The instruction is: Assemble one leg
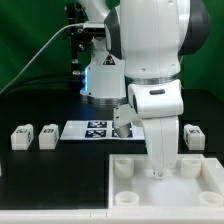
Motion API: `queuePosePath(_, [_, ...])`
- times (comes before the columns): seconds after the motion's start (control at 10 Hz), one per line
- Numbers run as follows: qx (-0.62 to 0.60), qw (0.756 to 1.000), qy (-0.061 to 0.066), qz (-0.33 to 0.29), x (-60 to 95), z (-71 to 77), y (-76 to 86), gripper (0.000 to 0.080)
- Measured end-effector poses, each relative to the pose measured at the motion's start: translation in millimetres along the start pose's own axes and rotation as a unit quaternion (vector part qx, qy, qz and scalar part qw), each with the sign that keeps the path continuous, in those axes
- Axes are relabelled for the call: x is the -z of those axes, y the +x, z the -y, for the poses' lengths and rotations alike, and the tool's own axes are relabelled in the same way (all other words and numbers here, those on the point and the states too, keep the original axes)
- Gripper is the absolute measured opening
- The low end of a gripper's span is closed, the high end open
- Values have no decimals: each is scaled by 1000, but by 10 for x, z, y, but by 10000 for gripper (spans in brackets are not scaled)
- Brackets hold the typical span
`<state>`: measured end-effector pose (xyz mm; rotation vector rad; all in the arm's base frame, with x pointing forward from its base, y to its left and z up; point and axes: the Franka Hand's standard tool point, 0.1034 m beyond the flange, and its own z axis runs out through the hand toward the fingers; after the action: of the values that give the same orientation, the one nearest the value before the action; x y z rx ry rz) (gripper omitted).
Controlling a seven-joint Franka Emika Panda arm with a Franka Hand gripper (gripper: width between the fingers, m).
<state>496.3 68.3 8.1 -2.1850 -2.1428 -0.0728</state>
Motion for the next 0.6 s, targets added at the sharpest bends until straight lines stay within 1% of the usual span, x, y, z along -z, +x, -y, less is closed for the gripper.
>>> queuePosePath(0.5, [-3,1000,0,0,0,-1,-5,648])
queuePosePath(0.6, [-46,999,-5,0,55,-3,37,648])
